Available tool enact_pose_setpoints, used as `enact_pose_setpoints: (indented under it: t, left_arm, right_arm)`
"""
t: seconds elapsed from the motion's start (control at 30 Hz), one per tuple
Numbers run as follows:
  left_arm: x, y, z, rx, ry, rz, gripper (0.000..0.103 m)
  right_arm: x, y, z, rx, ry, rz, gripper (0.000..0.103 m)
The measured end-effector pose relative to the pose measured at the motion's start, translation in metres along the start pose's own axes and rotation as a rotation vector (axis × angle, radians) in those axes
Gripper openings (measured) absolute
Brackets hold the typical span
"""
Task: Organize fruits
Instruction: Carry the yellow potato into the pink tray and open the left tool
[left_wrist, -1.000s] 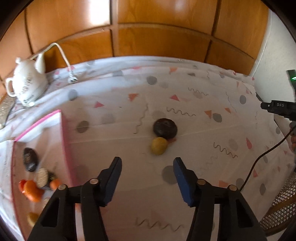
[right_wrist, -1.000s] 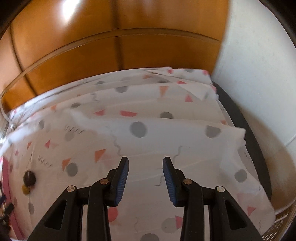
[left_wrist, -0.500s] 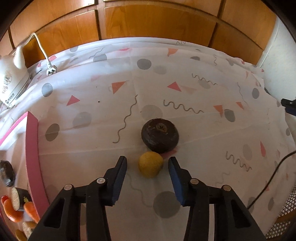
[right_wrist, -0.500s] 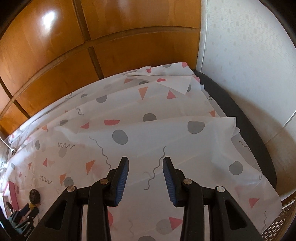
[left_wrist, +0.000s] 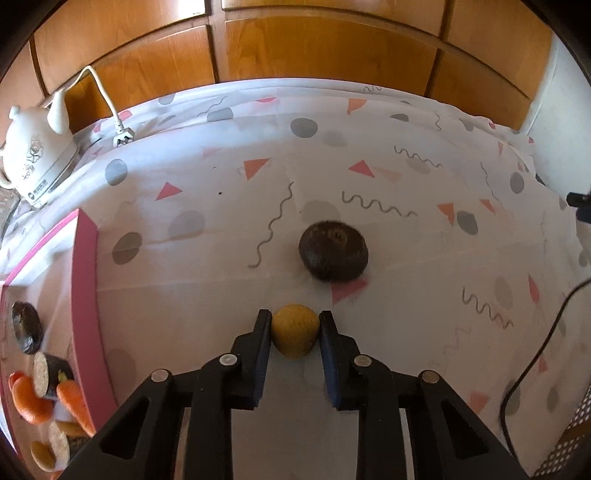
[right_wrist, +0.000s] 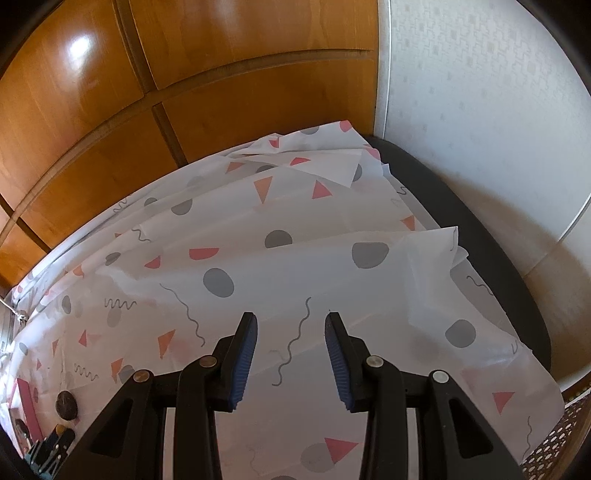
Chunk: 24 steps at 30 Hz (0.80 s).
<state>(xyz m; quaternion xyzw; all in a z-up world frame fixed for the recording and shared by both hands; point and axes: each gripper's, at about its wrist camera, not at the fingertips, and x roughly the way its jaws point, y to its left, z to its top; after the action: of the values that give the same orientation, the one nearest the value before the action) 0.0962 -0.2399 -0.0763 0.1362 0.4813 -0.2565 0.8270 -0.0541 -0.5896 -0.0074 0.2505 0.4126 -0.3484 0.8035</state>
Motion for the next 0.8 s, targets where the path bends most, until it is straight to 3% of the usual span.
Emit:
enact_pose_setpoints:
  t: [0.27,0.8]
  left_arm:
    - [-0.017,0.012,-0.018,-0.060,0.006,-0.031,0.026]
    - [-0.068,0.033,-0.032,-0.125,-0.076,-0.036,0.026]
  right_arm:
    - [0.002,0.001,-0.003,-0.011,0.003,-0.007,0.038]
    - [0.006,0.003,-0.010,-0.030,0.027,-0.027,0.038]
